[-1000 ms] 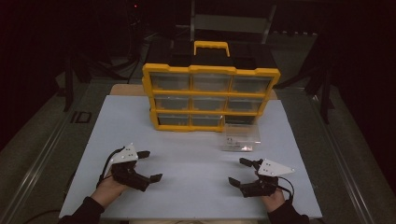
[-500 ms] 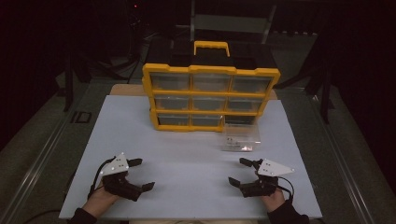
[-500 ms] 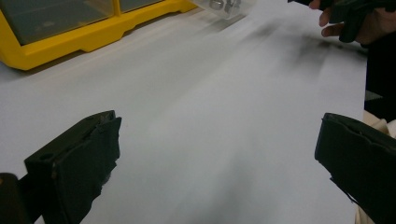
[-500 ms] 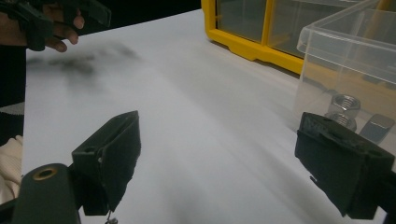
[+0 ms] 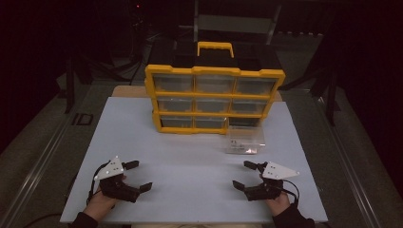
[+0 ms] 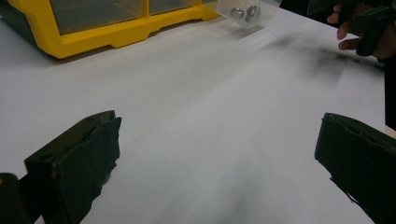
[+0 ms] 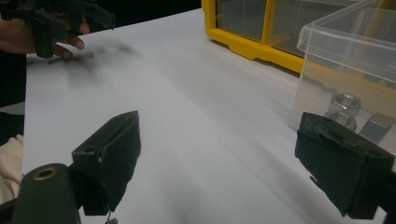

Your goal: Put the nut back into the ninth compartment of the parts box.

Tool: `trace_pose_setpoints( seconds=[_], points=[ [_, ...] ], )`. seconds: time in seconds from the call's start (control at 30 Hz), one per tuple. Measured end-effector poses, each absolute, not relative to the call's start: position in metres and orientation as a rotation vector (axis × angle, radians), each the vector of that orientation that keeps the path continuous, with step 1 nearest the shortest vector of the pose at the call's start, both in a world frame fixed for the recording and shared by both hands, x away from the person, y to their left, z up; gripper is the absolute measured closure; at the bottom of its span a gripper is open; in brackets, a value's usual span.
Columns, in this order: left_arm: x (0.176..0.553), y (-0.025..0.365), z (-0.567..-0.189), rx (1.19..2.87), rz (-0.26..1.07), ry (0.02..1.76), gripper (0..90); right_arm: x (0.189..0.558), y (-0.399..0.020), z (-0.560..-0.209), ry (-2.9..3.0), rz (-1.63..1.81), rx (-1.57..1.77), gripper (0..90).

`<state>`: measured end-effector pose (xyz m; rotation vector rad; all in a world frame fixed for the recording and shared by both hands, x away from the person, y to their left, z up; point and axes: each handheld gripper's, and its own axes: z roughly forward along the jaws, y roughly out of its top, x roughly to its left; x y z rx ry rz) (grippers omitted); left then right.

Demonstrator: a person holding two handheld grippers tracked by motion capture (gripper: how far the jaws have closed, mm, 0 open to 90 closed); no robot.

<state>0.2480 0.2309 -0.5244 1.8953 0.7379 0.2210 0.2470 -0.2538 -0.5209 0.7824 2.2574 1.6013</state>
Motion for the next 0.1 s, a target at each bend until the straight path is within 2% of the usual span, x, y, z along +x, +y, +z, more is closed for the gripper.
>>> trace_pose_setpoints(
  seconds=[0.1],
  points=[
    [0.2474,0.2297,-0.5247,1.904,0.225,0.731,0.0,0.2469,-0.2537,-0.5206,2.257,1.603,0.781,14.4]
  ],
)
